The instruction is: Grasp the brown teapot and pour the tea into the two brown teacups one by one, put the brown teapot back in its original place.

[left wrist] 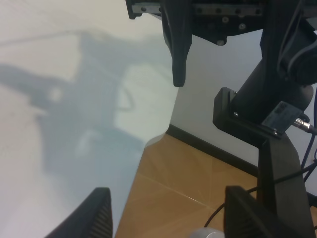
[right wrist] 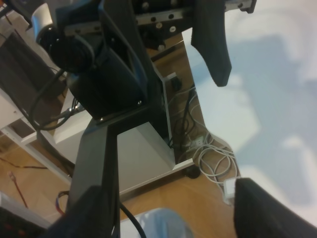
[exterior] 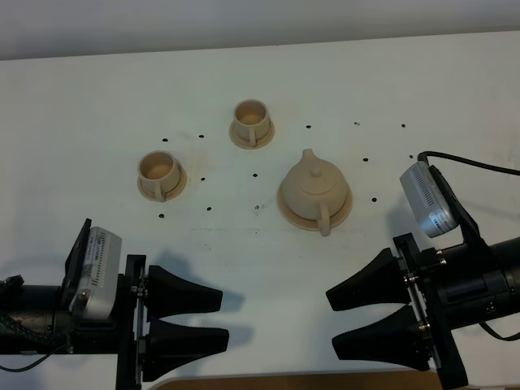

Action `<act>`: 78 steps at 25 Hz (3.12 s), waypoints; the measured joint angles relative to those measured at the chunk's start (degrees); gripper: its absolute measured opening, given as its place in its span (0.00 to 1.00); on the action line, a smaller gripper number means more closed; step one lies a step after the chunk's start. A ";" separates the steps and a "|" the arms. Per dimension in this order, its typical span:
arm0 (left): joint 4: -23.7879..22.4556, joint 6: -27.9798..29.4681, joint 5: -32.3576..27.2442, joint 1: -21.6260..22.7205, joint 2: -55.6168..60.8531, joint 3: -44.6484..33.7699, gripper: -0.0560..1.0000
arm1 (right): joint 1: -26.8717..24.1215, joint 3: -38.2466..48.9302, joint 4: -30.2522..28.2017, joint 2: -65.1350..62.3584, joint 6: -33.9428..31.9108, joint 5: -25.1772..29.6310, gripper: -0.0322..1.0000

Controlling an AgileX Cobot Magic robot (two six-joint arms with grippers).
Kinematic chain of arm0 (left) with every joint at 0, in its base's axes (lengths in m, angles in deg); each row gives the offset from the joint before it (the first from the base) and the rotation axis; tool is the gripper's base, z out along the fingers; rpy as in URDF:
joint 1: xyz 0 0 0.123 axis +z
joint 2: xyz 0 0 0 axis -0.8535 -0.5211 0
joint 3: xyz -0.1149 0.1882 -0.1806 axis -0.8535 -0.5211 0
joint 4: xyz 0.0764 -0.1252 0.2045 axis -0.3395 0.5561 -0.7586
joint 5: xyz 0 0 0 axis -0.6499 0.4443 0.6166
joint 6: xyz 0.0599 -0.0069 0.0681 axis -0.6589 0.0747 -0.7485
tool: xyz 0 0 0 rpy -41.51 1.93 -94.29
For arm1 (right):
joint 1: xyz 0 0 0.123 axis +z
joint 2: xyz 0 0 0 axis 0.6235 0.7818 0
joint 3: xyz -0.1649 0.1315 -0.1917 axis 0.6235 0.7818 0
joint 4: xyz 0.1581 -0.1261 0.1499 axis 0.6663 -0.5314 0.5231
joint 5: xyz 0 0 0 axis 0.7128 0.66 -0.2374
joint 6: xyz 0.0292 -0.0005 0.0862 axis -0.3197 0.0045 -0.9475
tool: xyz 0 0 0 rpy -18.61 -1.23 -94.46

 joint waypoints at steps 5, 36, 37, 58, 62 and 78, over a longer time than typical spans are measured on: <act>0.00 0.00 0.00 0.00 0.00 0.00 0.56 | 0.00 0.00 0.00 0.00 0.00 0.01 0.57; -82.61 113.66 4.86 0.00 44.19 22.32 0.56 | 0.00 0.00 9.98 0.00 -1.11 -8.84 0.57; -85.37 115.07 4.02 0.00 46.01 21.35 0.56 | 0.00 -0.06 10.60 0.00 -1.11 -8.98 0.57; -90.59 117.24 0.93 0.00 69.77 14.39 0.56 | 0.00 -0.57 13.74 0.00 -7.52 -7.85 0.57; -90.47 117.24 0.93 2.33 74.41 14.33 0.56 | 0.00 -2.14 13.61 0.00 -13.41 -9.93 0.57; -90.43 117.24 0.78 11.73 79.22 14.22 0.56 | 0.67 -16.44 3.29 -0.01 -39.58 -19.51 0.57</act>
